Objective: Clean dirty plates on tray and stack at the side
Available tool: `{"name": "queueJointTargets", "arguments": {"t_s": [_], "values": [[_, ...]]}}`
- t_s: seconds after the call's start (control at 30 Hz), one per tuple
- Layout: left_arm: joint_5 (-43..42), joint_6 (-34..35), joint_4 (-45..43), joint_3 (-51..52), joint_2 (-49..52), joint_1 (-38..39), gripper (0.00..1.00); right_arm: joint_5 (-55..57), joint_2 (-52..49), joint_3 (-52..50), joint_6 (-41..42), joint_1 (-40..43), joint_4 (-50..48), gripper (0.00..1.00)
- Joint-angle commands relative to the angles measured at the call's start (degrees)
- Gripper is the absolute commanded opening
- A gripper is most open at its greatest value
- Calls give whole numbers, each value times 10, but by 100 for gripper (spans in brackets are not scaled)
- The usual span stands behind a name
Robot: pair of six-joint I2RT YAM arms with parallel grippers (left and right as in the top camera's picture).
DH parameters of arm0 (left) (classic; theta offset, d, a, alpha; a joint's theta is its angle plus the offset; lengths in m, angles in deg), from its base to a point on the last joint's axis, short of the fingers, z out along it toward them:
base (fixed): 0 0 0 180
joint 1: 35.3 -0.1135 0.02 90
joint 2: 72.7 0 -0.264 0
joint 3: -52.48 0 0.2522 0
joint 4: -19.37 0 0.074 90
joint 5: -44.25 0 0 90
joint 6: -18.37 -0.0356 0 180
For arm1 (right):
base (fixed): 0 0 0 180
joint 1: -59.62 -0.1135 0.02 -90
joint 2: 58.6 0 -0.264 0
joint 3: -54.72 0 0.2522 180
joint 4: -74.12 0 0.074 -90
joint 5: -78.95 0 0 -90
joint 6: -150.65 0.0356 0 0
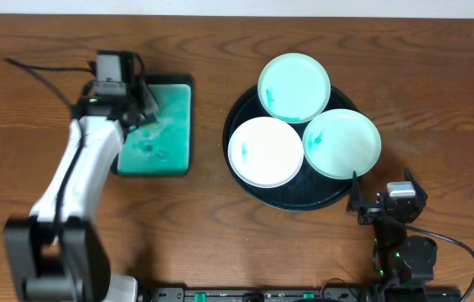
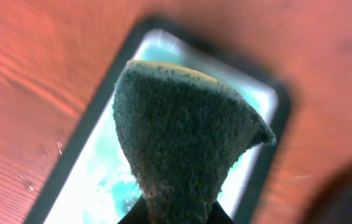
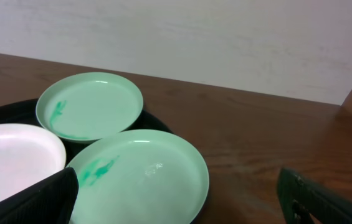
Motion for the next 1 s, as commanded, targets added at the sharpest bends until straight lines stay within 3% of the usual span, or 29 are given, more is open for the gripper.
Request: {"name": "queueJointTargets", "arguments": {"t_s": [0.0,0.47,0.63,0.77,0.97], "values": [[9,-19,-1,18,52,-2,7,-3,0,-1,-6,-8,2,99],[-31,-50,8,4,-127,-1,7,-3,0,-1,-6,-8,2,99],[-29,-50,4,35,-82,-1,7,-3,0,-1,-6,-8,2,99],[-30,-50,-37,64,25,-1,7,-3,0,-1,-6,-8,2,99],[-69,-50,-2,29,-7,-1,7,-3,0,-1,-6,-8,2,99]]}}
